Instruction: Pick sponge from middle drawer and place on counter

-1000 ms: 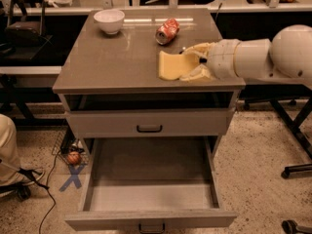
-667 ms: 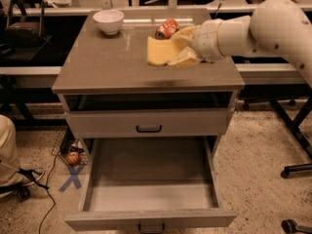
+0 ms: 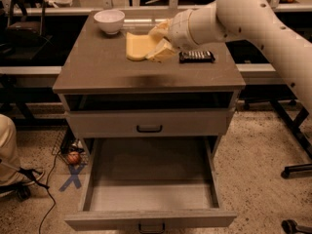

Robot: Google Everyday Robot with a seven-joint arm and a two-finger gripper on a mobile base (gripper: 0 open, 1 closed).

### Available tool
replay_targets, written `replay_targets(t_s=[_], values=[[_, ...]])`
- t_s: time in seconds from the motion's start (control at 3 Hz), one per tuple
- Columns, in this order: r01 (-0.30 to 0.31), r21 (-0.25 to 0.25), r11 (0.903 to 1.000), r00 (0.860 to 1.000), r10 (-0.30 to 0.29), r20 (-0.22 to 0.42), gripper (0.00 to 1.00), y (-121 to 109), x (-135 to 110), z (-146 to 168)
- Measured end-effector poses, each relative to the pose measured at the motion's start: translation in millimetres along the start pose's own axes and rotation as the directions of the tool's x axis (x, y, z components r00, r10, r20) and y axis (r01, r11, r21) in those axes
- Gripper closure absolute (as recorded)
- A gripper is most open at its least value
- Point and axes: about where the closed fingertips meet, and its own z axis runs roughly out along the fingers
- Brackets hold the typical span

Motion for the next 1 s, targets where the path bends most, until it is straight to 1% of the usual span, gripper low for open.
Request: replay_targets(t_s=[0.33,0.67,1.0], values=[[-0.057,-0.038,0.9977,0.998,0.057,0.009,0.82,-2.7,-7.7,33.3],[-0.107,-0.072,0.9917,0.994,0.109,0.027,0.58,-8.0,-15.1,62.9],[-0.139,-0.099,0.9854,0.989,0.144,0.046,0.35,-12.6,-19.4,87.1]])
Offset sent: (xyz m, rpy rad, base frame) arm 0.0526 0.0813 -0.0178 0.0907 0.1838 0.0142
